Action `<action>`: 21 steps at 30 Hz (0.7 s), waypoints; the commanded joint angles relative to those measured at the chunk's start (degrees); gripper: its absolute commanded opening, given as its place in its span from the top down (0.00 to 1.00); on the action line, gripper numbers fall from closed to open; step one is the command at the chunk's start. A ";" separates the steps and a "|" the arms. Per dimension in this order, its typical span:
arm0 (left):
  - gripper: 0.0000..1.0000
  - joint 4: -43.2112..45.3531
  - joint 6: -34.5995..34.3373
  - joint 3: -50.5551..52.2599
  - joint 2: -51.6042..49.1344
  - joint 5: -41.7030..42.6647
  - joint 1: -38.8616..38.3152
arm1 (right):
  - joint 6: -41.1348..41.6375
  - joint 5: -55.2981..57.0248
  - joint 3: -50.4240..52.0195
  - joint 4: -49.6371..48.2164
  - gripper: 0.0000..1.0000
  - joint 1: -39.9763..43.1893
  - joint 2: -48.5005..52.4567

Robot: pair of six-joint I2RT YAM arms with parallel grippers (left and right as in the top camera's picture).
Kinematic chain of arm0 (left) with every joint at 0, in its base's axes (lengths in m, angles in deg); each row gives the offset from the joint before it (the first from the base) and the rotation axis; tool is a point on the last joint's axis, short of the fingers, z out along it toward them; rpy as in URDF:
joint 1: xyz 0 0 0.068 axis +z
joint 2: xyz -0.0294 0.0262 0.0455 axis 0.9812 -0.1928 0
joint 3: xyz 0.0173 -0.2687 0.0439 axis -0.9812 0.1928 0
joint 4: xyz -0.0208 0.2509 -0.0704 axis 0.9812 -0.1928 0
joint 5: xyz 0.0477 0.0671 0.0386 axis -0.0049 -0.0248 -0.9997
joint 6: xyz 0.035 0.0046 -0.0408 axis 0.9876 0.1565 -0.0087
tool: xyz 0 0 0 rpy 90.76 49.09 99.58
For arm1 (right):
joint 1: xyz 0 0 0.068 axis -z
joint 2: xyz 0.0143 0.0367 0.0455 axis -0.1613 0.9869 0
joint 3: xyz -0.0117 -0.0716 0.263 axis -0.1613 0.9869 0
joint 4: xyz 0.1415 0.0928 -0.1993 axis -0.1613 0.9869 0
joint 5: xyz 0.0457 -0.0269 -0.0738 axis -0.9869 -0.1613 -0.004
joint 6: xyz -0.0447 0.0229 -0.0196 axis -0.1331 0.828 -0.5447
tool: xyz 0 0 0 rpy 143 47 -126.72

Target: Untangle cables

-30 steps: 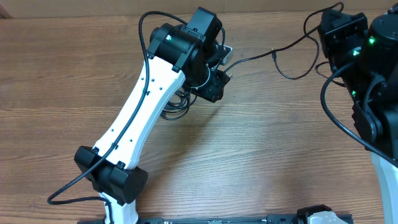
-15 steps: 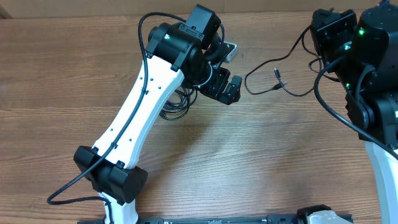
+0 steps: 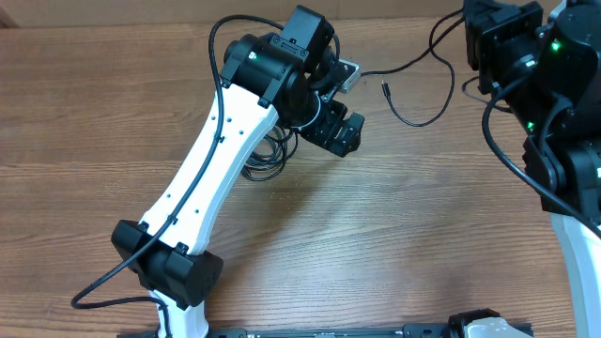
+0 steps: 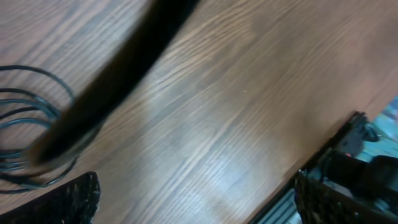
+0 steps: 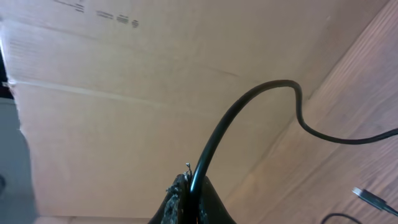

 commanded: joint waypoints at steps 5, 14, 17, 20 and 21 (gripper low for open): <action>0.03 2.19 1.49 -0.20 0.24 -10.27 0.37 | 1.68 -0.57 -0.44 -0.70 0.96 0.26 -0.33; 0.02 8.24 1.57 -0.17 0.22 -11.21 0.37 | 4.92 -5.27 -0.44 -1.97 0.96 0.26 -0.33; 0.02 9.29 2.73 -0.17 0.00 -8.98 0.39 | 5.11 -5.25 -0.44 -4.66 0.96 0.33 -0.33; 0.05 10.29 4.15 -0.17 -0.13 -8.68 0.39 | 7.48 -5.44 -0.44 -6.34 0.96 0.59 -0.33; 0.05 10.54 4.13 -0.17 -0.13 -8.74 0.39 | 8.66 -5.42 -0.44 -6.49 0.96 0.61 -0.33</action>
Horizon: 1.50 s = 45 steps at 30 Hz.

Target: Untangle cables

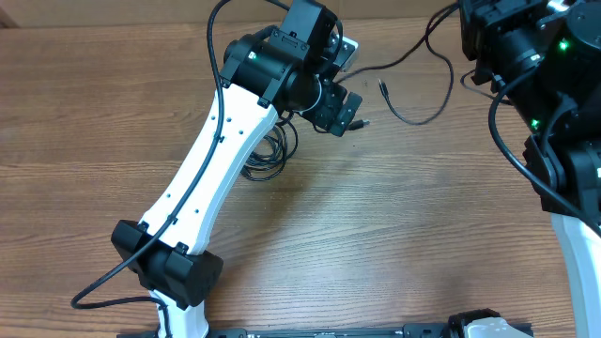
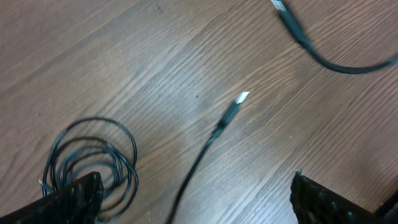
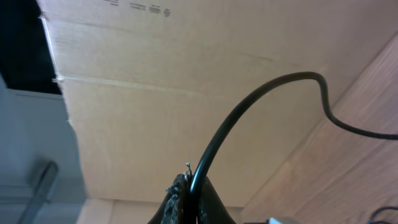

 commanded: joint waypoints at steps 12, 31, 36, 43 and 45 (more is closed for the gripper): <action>0.55 1.57 2.25 -0.13 -0.13 1.27 0.70 | 3.89 -0.66 -0.44 -2.51 0.96 2.32 -0.33; 0.71 2.03 2.12 -0.13 -0.13 2.58 0.70 | 3.87 -1.18 -0.42 -1.90 0.96 4.13 -0.33; 0.59 2.84 2.12 -0.13 -0.13 1.22 0.76 | 3.87 -2.58 -0.42 -1.90 0.96 4.13 -0.33; 0.45 4.48 2.27 -0.13 -0.20 0.13 1.44 | 3.89 -2.80 -0.42 -2.08 0.96 4.15 -0.33; 0.46 4.98 2.78 -0.13 -0.33 0.17 1.84 | 3.91 -2.62 -0.42 -2.82 0.96 4.31 -0.33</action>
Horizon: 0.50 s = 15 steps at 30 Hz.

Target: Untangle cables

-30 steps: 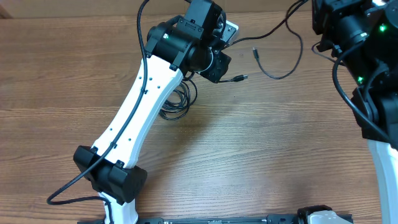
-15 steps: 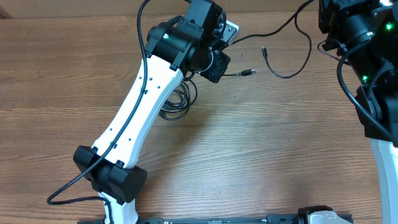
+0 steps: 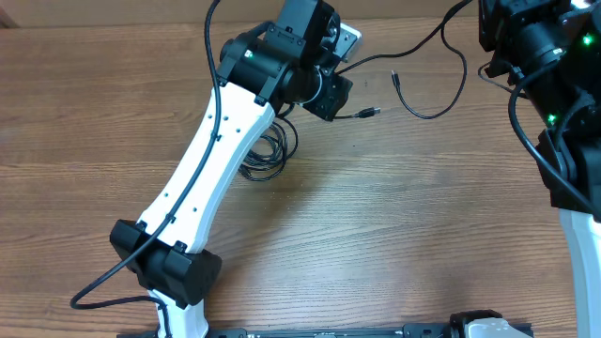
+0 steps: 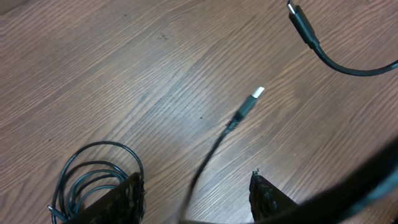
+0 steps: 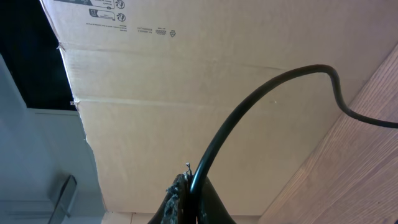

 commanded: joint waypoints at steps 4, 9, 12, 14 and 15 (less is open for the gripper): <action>0.51 1.31 1.42 -0.13 -0.33 0.83 1.09 | 0.72 -0.33 -0.42 -2.27 0.96 0.28 -0.35; 0.56 2.38 2.38 -0.13 -0.33 2.58 1.07 | 1.77 -1.79 -0.42 -2.19 0.96 0.28 -0.35; 0.61 3.32 2.40 -0.13 -0.33 3.08 1.07 | 4.37 -3.85 -0.42 -2.19 0.96 0.28 -0.35; 0.69 3.41 2.40 -0.13 -0.33 3.93 1.09 | 4.70 -3.91 -0.42 -2.21 0.96 0.28 -0.35; 0.77 3.41 2.40 -0.13 -0.33 3.93 1.09 | 4.70 -3.91 -0.42 -2.21 0.96 0.33 -0.35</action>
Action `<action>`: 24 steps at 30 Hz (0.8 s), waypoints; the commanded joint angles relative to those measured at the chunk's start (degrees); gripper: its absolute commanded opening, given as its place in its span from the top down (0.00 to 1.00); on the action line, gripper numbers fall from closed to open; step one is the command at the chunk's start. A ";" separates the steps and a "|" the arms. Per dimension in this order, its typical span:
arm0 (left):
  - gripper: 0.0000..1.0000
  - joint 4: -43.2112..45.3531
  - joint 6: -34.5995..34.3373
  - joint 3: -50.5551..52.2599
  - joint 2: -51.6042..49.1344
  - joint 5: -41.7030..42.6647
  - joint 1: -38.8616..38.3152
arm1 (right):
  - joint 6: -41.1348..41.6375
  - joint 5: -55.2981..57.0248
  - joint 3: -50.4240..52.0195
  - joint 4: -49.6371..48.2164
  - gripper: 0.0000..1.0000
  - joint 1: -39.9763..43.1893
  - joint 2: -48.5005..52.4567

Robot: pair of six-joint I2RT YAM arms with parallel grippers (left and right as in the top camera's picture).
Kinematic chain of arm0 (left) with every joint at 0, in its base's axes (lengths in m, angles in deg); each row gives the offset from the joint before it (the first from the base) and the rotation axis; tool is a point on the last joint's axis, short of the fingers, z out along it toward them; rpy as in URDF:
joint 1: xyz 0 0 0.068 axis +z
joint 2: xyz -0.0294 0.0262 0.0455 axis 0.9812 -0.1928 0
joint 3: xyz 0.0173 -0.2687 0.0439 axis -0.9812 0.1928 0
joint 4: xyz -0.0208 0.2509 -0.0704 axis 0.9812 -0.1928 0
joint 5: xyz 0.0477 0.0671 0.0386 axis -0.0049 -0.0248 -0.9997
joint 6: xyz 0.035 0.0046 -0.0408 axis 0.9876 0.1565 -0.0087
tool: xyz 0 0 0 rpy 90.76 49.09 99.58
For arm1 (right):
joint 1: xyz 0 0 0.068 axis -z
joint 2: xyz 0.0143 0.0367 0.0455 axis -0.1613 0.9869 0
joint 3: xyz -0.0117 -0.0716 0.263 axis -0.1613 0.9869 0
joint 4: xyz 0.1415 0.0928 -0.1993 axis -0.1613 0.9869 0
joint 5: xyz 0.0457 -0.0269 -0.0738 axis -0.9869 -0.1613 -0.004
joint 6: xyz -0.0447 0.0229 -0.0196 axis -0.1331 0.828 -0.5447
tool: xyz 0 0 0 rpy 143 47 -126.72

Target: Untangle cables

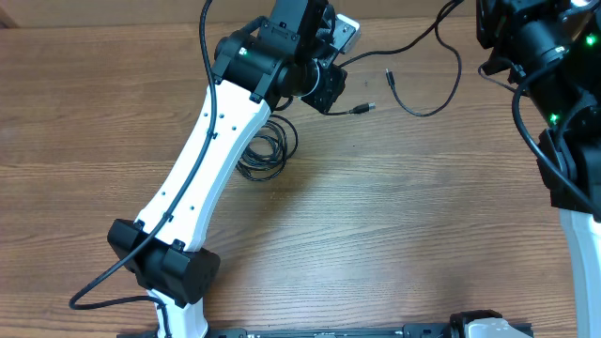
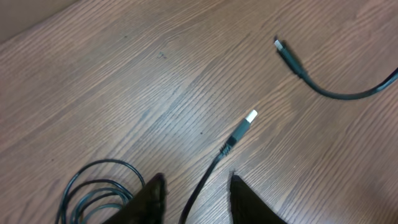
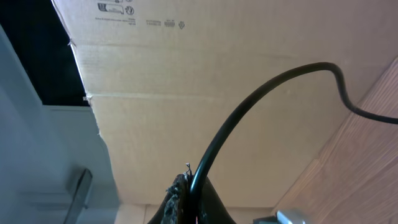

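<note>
A thin black cable ends in a silver USB plug (image 2: 250, 116) and runs back between the fingers of my left gripper (image 2: 196, 178). That gripper is open, its jaws standing close on either side of the cable without touching it. A loose coil of thin cable (image 2: 93, 186) lies to the left of the fingers and shows beside the arm from above (image 1: 263, 150). A thicker black cable (image 3: 261, 93) is clamped in my right gripper (image 3: 191, 190), which is shut and held high at the back right. Its free plug end (image 2: 283, 50) lies on the table (image 1: 376, 235).
A cardboard box wall (image 3: 217, 50) stands behind the table's far edge. The left arm's white links (image 1: 202, 178) stretch diagonally across the table's left half. The right arm (image 1: 563, 113) fills the right edge.
My left gripper's jaws have narrowed around the thin cable. The left wrist has shifted slightly toward the table's back. My right gripper remains shut on the thick cable.
My left gripper was wide open low over the table beside the coil. Then it was wide open above the thin cable's USB plug. Later its jaws stood closer on either side of that cable, and now closer still. My right gripper stayed shut on the thick cable, lifting higher.
</note>
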 commanded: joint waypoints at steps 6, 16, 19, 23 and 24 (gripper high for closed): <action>0.82 -0.52 0.74 -0.13 -0.33 1.92 0.22 | 1.53 0.09 -0.42 0.09 0.96 0.52 -0.37; 0.96 -1.09 0.74 -0.13 -0.33 1.92 0.24 | 1.09 0.04 -0.42 2.99 0.96 3.21 -0.31; 0.96 -1.11 0.70 -0.13 -0.33 1.90 0.24 | -1.14 0.81 -0.42 4.50 0.96 3.61 -0.22; 0.96 -1.66 -1.05 -0.13 -0.33 1.92 0.22 | -3.41 4.26 -0.42 8.15 0.96 3.61 0.07; 0.96 -1.84 -1.07 -0.13 -0.33 1.95 0.22 | -3.48 5.11 -0.42 9.11 0.96 3.61 0.11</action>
